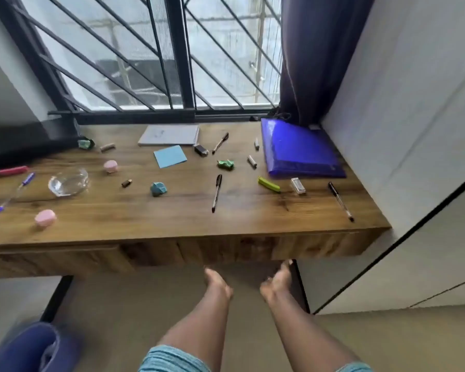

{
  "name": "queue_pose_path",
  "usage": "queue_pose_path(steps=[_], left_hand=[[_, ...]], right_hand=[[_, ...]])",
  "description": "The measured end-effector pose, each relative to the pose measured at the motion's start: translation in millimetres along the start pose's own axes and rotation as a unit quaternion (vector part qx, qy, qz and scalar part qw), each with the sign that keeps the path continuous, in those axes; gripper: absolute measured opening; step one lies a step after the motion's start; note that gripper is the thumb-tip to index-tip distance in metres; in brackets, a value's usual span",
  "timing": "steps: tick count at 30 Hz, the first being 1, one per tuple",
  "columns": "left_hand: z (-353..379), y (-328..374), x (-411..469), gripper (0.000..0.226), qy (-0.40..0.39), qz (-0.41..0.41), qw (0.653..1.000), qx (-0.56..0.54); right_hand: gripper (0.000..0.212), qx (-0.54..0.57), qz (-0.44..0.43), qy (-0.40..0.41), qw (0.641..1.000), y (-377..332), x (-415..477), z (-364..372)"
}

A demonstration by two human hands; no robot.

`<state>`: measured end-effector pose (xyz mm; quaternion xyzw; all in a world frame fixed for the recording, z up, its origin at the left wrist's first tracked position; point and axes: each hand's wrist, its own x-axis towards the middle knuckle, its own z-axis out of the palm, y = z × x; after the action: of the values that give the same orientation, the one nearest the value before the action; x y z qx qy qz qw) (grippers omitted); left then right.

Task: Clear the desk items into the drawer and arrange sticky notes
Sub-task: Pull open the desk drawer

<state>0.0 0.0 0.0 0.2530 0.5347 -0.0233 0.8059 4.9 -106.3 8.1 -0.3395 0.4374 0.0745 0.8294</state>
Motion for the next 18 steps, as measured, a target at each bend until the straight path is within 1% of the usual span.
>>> queue_pose_path(steps=[1, 2, 4, 6, 7, 10, 13, 15, 18], left_hand=[[5.8, -1.6, 8.2, 0.043, -0.005, 0.002, 0.999, -0.033], [12.5, -3.6, 18.7, 0.038, 0.001, -0.002, 0.999, -0.045], [22.9, -4.3, 37.3, 0.042, 0.023, -0.006, 0.997, -0.069], [28.7, -3.1, 46.2, 0.044, 0.018, -0.008, 0.996, -0.086], [30.6, -3.5, 54.9, 0.044, 0.009, -0.006, 0.995, -0.095], [33.6, -1.4, 78.5, 0.045, -0.015, 0.010, 0.991, -0.130], [28.3, 3.7, 96.7, 0.051, -0.048, -0.014, 0.977, -0.206], [18.8, 4.4, 101.8, 0.055, -0.064, -0.038, 0.973, -0.221], [10.7, 1.4, 103.6, 0.065, -0.081, -0.048, 0.971, -0.220]], right_hand=[[0.058, 0.037, 0.015, 0.006, 0.999, 0.3, 13.6, -2.0], [0.054, 0.046, 0.025, 0.006, 0.999, -1.4, 31.1, -2.6], [0.048, 0.079, 0.038, 0.008, 0.996, -4.5, 55.1, 0.7], [0.046, 0.100, 0.065, 0.009, 0.993, -3.0, 66.6, 10.4], [0.047, 0.112, 0.065, 0.011, 0.991, -1.4, 71.2, 14.1], [0.065, 0.131, 0.065, -0.014, 0.989, 6.9, 86.9, 23.0], [0.061, 0.157, 0.050, -0.023, 0.986, 8.8, 98.7, 24.5], [0.059, 0.154, 0.052, -0.013, 0.987, 9.2, 104.0, 19.4], [0.064, 0.147, 0.052, -0.034, 0.987, 16.8, 107.0, 11.1]])
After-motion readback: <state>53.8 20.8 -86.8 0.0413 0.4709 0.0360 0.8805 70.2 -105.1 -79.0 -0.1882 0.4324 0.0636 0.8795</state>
